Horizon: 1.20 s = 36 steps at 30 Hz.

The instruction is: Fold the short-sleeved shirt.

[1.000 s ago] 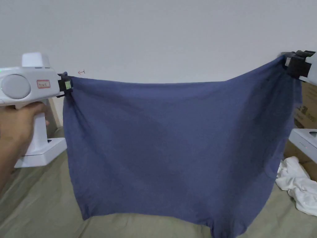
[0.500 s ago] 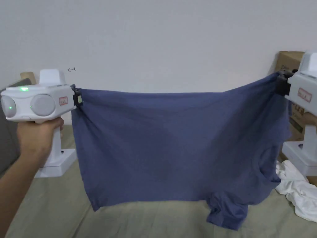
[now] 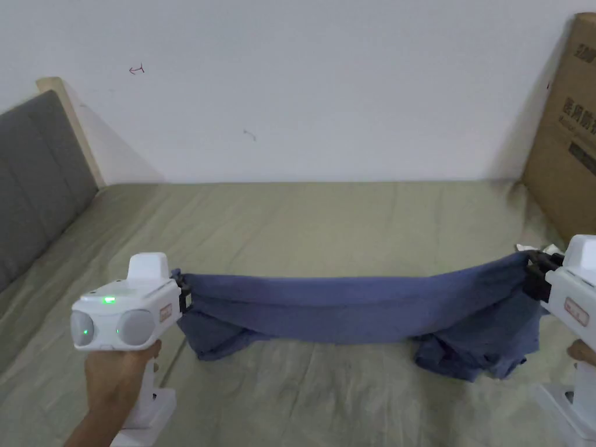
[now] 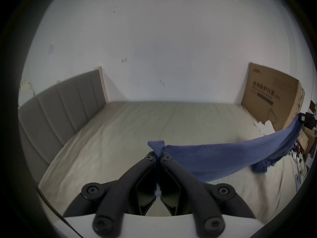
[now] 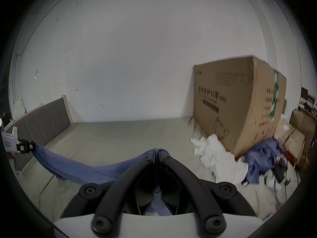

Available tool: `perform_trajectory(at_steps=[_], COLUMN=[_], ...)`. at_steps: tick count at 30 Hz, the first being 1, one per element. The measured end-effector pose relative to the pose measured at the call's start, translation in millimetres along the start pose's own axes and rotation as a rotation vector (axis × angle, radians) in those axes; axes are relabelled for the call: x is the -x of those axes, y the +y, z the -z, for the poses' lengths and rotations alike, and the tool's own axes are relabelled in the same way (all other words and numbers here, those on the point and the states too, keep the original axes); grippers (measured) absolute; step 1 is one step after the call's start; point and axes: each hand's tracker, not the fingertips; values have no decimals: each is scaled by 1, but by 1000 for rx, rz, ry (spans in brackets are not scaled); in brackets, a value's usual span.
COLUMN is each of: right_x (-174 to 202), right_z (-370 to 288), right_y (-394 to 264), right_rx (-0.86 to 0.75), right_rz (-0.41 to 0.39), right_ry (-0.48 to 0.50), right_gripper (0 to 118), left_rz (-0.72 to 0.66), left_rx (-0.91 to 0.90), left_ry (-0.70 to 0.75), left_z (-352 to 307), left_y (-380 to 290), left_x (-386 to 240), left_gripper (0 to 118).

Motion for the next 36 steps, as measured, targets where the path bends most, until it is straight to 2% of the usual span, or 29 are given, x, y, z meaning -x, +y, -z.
perform_trajectory(at_steps=[6, 11, 15, 18, 22, 27, 31, 36], right_x=[7, 5, -3, -8, 3, 10, 22, 12], right_z=[-57, -123, -168, -200, -239, -270, -266, -225], right_y=[-88, -155, -201, -224, -237, -246, -251, -274], right_rx=[92, 184, 237, 273, 300, 323, 416, 587], right_rz=[84, 182, 212, 264, 230, 250, 245, 218], right_ry=[65, 63, 45, 36, 41, 37, -6, -71], right_gripper=[2, 2, 2, 2, 2, 2, 2, 2], left_rz=[-39, -88, -92, -98, -105, -113, -109, -101], left_rx=[155, 246, 292, 311, 320, 316, 339, 401], left_ry=[17, 26, 33, 39, 40, 34, 40, 80], left_z=[-30, -61, -97, -125, -150, -175, -169, -153], left_y=[-99, -176, -218, -240, -263, -273, -281, -290], left_x=[21, 40, 48, 50, 61, 65, 66, 57], left_gripper=[0, 0, 0, 0, 0, 0, 0, 0])
